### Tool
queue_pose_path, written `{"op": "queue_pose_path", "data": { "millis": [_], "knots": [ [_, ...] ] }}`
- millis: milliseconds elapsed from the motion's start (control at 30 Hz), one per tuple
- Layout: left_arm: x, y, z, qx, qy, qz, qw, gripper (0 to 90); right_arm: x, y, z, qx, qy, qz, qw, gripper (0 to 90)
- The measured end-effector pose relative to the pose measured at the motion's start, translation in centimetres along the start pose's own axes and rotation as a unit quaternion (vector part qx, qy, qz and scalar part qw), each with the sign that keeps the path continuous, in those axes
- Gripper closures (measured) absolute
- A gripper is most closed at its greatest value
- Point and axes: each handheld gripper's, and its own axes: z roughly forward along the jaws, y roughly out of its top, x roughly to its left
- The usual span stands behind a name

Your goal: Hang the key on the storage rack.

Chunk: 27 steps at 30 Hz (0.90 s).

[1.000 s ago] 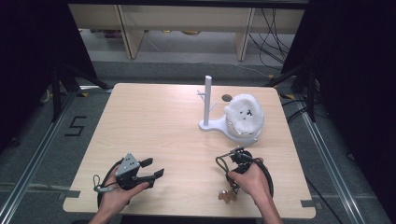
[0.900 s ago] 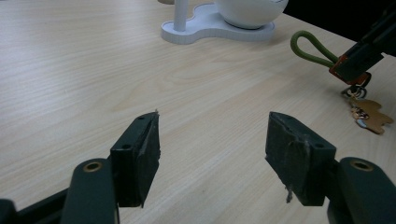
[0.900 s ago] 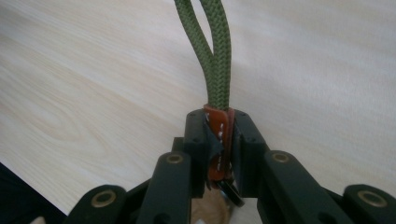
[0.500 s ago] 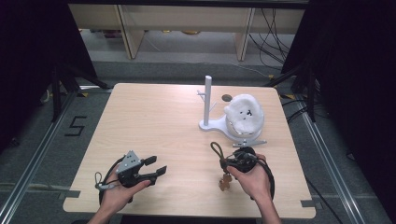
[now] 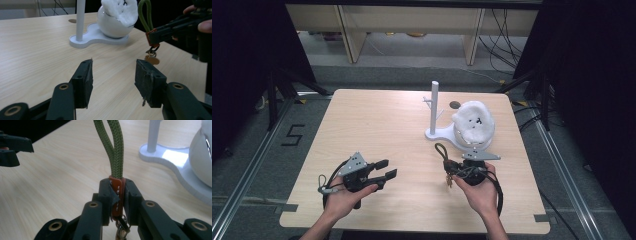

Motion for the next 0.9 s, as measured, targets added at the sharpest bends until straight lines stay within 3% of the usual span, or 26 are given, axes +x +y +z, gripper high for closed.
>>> {"op": "queue_pose_path", "data": {
  "millis": [167,233,267,400,433,467,500,533,667,700,767,900],
  "knots": [
    [-0.2,0.9,1.0,-0.003,-0.016,0.005,0.9999,52.1,0.4,-0.1,0.4,-0.043,0.008,-0.007,0.999,79.0],
    [-0.3,1.3,1.5,-0.003,-0.022,0.008,0.9997,53.7,0.5,-0.1,0.4,-0.058,-0.002,-0.026,0.998,79.0],
    [-0.3,1.5,1.7,-0.008,-0.03,0.005,0.9995,54.3,0.7,-0.2,0.7,-0.063,0.011,-0.021,0.9977,79.0],
    [-0.4,2.4,2.8,-0.015,-0.042,0.0,0.999,58.2,1.3,-0.3,0.9,-0.082,0.018,-0.014,0.9964,79.0],
    [-0.4,2.6,2.9,-0.013,-0.042,-0.001,0.999,59.2,1.2,-0.3,1.0,-0.092,0.02,-0.03,0.9951,79.1],
    [-0.5,3.0,3.2,-0.014,-0.046,-0.003,0.9988,59.8,1.4,-0.3,1.0,-0.09,0.02,-0.023,0.9954,79.1],
    [-0.5,3.2,3.5,-0.019,-0.056,-0.008,0.9982,60.2,1.4,-0.3,1.2,-0.098,0.026,-0.031,0.9944,79.1],
    [-0.5,3.4,3.6,-0.019,-0.059,-0.012,0.998,60.6,1.8,-0.3,1.1,-0.097,0.027,-0.017,0.9947,79.1],
    [-0.8,4.0,4.7,-0.017,-0.08,-0.016,0.9965,62.2,2.0,-0.2,1.4,-0.114,0.035,-0.035,0.9922,79.1],
    [-0.9,4.1,4.9,-0.014,-0.08,-0.014,0.9966,63.0,2.2,-0.1,1.4,-0.112,0.04,-0.022,0.9926,79.1],
    [-1.0,4.4,5.3,-0.015,-0.086,-0.013,0.9961,64.0,2.2,0.0,1.4,-0.116,0.034,-0.042,0.9918,79.1],
    [-1.4,4.8,5.9,-0.016,-0.096,-0.014,0.9952,65.4,2.6,0.2,1.6,-0.116,0.043,-0.041,0.9915,79.1]
  ]
}}
